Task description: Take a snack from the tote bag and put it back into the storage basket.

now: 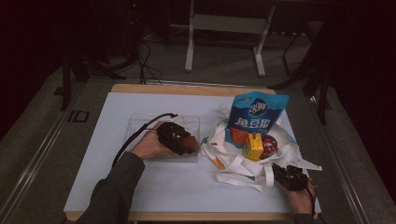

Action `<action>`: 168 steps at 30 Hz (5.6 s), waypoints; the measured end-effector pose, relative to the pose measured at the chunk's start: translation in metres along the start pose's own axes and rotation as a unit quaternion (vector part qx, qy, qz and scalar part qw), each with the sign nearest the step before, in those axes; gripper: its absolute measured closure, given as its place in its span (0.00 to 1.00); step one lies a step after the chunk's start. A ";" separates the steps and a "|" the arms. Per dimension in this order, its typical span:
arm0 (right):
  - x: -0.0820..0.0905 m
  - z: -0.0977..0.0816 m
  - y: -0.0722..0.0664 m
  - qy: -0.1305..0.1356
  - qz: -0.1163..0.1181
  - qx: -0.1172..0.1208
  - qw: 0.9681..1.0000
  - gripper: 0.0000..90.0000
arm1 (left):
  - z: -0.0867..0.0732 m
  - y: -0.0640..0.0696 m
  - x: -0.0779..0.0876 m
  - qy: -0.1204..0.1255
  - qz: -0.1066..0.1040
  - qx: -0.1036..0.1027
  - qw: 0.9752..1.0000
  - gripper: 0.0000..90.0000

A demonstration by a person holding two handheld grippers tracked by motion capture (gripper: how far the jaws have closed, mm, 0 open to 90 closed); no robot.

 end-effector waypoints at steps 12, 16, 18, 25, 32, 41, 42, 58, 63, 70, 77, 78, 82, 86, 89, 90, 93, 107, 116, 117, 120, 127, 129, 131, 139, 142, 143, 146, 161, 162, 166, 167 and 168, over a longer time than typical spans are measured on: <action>0.000 0.000 0.000 0.000 0.000 0.000 1.000 0.90 | 0.010 0.005 0.005 0.039 0.032 -0.005 0.999 0.38; 0.000 0.000 0.000 0.000 0.000 0.000 1.000 0.90 | 0.014 0.005 0.007 0.061 0.046 -0.004 0.997 0.38; 0.000 0.000 0.000 0.000 0.000 0.001 1.000 0.90 | 0.015 0.006 0.007 0.071 0.057 -0.006 0.996 0.38; 0.000 0.000 0.000 0.001 0.002 0.000 1.000 0.89 | 0.022 0.010 0.009 0.090 0.076 -0.016 0.993 0.39; 0.000 0.000 0.000 0.000 0.003 -0.003 1.000 0.89 | 0.028 0.017 0.008 0.094 0.086 -0.028 0.991 0.39; 0.000 0.000 0.000 -0.001 0.004 -0.006 1.000 0.89 | 0.040 0.020 0.009 0.118 0.083 -0.027 0.989 0.40; 0.000 0.000 0.000 -0.002 0.005 -0.006 1.000 0.89 | 0.041 0.020 0.009 0.121 0.081 -0.027 0.989 0.40; 0.000 0.000 0.000 -0.002 0.006 -0.008 1.000 0.89 | 0.064 0.029 -0.006 0.129 0.063 -0.031 0.989 0.41; 0.000 0.000 0.000 -0.001 0.007 -0.010 1.000 0.88 | 0.069 0.032 -0.010 0.125 0.056 -0.036 0.990 0.39; 0.000 0.000 0.001 0.000 0.007 -0.011 1.000 0.88 | 0.084 0.037 -0.020 0.129 0.040 -0.038 0.990 0.36; 0.000 0.000 0.001 0.001 0.008 -0.011 1.000 0.88 | 0.089 0.036 -0.032 0.118 0.039 -0.034 0.992 0.35; 0.000 0.000 0.001 0.001 0.007 -0.011 1.000 0.88 | 0.089 0.036 -0.034 0.117 0.038 -0.034 0.992 0.35; 0.000 0.000 0.001 0.000 0.008 -0.012 1.000 0.88 | 0.091 0.036 -0.039 0.116 0.036 -0.034 0.992 0.35; 0.000 0.000 0.001 0.000 0.009 -0.013 1.000 0.88 | 0.095 0.036 -0.044 0.116 0.033 -0.036 0.992 0.33; 0.000 0.000 0.001 0.000 0.009 -0.013 1.000 0.88 | 0.098 0.039 -0.049 0.120 0.025 -0.046 0.991 0.31; 0.000 0.000 0.001 0.000 0.009 -0.013 1.000 0.88 | 0.098 0.039 -0.049 0.120 0.025 -0.046 0.991 0.30; 0.000 0.000 0.001 0.000 0.010 -0.014 1.000 0.88 | 0.099 0.040 -0.054 0.116 0.021 -0.051 0.992 0.29; 0.000 0.000 0.001 0.000 0.013 -0.017 1.000 0.87 | 0.109 0.040 -0.078 0.098 0.024 -0.062 0.993 0.29; 0.000 0.000 0.001 0.000 0.013 -0.016 1.000 0.87 | 0.121 0.041 -0.088 0.099 0.021 -0.065 0.993 0.29; 0.000 0.000 0.001 0.000 0.014 -0.017 1.000 0.87 | 0.122 0.041 -0.089 0.098 0.019 -0.067 0.993 0.29; 0.000 0.000 0.001 0.000 0.014 -0.017 1.000 0.87 | 0.126 0.040 -0.095 0.093 0.025 -0.068 0.993 0.29; 0.000 0.000 0.001 0.000 0.014 -0.017 1.000 0.87 | 0.132 0.039 -0.104 0.089 0.021 -0.064 0.994 0.25; 0.000 0.000 0.001 0.000 0.014 -0.017 1.000 0.87 | 0.135 0.041 -0.105 0.087 0.024 -0.070 0.993 0.25; 0.000 0.000 0.001 0.000 0.015 -0.017 1.000 0.87 | 0.137 0.041 -0.107 0.084 0.024 -0.072 0.994 0.24; 0.000 0.000 0.001 0.000 0.015 -0.017 1.000 0.87 | 0.142 0.039 -0.116 0.084 0.007 -0.066 0.994 0.23; 0.000 0.000 0.001 -0.001 0.016 -0.018 1.000 0.87 | 0.143 0.038 -0.122 0.074 0.001 -0.069 0.995 0.23; 0.000 0.000 0.001 -0.001 0.015 -0.018 1.000 0.87 | 0.143 0.037 -0.124 0.072 0.001 -0.069 0.995 0.22; 0.000 0.000 0.001 -0.001 0.015 -0.018 1.000 0.87 | 0.143 0.034 -0.130 0.063 -0.001 -0.060 0.996 0.16; 0.000 0.000 0.001 -0.001 0.016 -0.018 1.000 0.86 | 0.150 0.029 -0.148 0.029 0.004 -0.061 0.998 0.14; 0.000 0.000 0.001 -0.001 0.016 -0.018 1.000 0.86 | 0.149 0.030 -0.150 0.026 0.000 -0.061 0.998 0.15; 0.000 0.000 0.001 -0.001 0.016 -0.018 1.000 0.86 | 0.146 0.028 -0.156 0.021 -0.003 -0.061 0.998 0.17; 0.000 0.000 0.001 -0.001 0.016 -0.018 1.000 0.86 | 0.146 0.027 -0.157 0.022 -0.003 -0.060 0.998 0.19; 0.000 0.000 0.001 -0.001 0.016 -0.019 1.000 0.86 | 0.146 0.026 -0.157 0.022 -0.003 -0.060 0.998 0.20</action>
Point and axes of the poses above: each handheld gripper's, and its own axes: x roughly backward along the jaws, z roughly out of its top, y roughly to its right, the point moved 7 cm from there along -x, roughly forward along the jaws, and after that the axes turned 11 degrees about -z, right-handed, at the moved point
